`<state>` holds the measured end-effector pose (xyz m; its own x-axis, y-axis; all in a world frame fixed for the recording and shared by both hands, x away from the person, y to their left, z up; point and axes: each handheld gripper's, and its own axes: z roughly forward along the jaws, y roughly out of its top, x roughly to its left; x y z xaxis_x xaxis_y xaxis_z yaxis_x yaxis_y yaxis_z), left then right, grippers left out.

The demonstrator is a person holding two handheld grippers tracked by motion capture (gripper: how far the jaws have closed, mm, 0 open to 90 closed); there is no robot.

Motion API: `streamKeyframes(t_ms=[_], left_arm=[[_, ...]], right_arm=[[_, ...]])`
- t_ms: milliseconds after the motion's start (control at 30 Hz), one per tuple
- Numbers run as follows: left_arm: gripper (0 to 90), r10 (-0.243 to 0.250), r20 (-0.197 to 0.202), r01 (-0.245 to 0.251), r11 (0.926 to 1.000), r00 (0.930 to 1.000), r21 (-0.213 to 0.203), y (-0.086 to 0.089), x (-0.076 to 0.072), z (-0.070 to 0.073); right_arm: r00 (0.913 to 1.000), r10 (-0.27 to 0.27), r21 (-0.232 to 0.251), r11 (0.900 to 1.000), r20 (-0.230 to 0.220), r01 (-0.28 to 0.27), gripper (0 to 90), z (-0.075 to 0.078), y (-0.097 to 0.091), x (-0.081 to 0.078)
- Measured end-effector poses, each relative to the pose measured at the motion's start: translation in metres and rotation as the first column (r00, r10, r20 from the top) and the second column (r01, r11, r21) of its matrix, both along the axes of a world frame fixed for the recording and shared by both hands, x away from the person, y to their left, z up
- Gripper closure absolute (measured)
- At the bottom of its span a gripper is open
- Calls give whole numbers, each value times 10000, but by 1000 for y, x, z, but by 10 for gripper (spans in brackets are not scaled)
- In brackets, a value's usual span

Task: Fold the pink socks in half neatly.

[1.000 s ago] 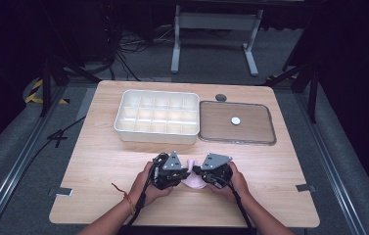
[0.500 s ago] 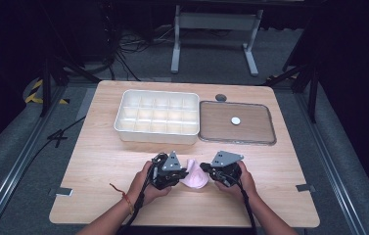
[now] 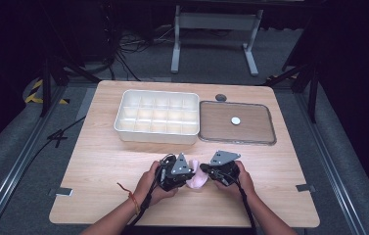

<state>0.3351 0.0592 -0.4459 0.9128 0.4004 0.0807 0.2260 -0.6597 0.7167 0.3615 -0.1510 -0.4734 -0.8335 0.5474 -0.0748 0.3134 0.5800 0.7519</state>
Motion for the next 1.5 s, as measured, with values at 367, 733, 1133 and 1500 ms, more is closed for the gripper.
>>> streamKeyframes(t_ms=[367, 733, 1133, 1500], left_arm=[[821, -324, -92, 325, 9994, 9994, 155, -13, -4, -9], [808, -370, -154, 372, 9991, 9992, 179, -17, -4, -14], [799, -422, -239, 423, 9991, 9988, 69, -19, -3, -17], [762, -603, -433, 604, 9982, 9972, 9, -14, -6, -15]], right_arm=[[9999, 52, 92, 9999, -87, -51, 891, 0, 0, -1], [9961, -178, 647, 9978, 862, 122, 887, 30, -13, -7], [9963, 594, 663, 9958, 622, -635, 882, 26, 5, -9], [9979, 642, 254, 9976, 90, -644, 884, 9, 5, -2]])
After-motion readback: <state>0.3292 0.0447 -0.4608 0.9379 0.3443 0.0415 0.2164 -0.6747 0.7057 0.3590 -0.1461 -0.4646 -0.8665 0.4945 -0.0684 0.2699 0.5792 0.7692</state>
